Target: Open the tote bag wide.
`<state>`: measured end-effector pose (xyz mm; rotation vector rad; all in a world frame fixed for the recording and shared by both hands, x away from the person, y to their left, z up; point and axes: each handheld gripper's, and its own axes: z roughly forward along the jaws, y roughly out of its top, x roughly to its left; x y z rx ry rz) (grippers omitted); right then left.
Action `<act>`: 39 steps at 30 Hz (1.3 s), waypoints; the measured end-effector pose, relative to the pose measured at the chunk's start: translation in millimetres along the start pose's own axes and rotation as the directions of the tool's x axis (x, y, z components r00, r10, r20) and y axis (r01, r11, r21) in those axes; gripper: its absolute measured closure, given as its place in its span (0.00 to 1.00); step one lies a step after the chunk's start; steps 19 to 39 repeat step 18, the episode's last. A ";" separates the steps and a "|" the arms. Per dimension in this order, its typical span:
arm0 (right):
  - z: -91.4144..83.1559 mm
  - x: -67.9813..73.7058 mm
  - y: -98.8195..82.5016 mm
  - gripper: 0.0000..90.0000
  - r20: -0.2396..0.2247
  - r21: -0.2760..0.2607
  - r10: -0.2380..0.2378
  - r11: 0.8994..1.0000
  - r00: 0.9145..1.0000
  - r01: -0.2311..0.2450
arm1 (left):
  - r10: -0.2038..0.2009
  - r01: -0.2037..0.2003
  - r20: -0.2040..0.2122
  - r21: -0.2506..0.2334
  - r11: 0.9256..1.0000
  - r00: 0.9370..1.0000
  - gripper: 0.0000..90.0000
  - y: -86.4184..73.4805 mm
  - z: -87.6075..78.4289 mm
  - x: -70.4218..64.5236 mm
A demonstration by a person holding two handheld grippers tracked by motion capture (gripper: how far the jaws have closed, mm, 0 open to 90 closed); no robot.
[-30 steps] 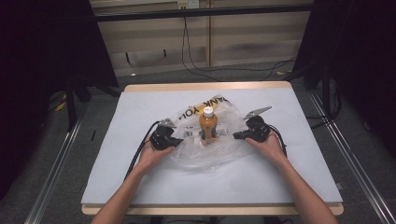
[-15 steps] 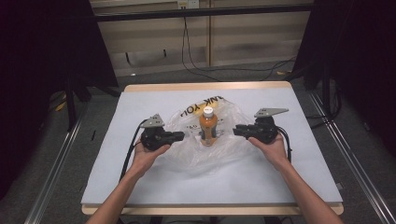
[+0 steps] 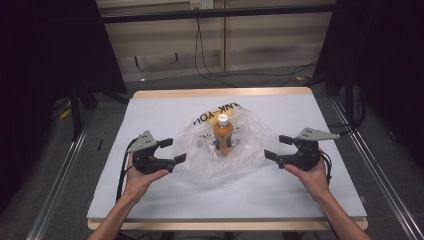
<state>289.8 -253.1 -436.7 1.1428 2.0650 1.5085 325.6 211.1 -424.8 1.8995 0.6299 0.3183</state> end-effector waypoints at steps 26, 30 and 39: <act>-52.3 11.4 -29.9 0.06 0.079 -0.034 0.039 0.999 0.996 -0.037 | -0.077 0.076 -0.018 -0.036 0.996 0.997 0.03 -38.2 -45.4 -14.1; -52.3 11.4 -29.9 0.06 0.079 -0.034 0.039 0.999 0.996 -0.037 | -0.077 0.076 -0.018 -0.036 0.996 0.997 0.03 -38.2 -45.4 -14.1; -52.3 11.4 -29.9 0.06 0.079 -0.034 0.039 0.999 0.996 -0.037 | -0.077 0.076 -0.018 -0.036 0.996 0.997 0.03 -38.2 -45.4 -14.1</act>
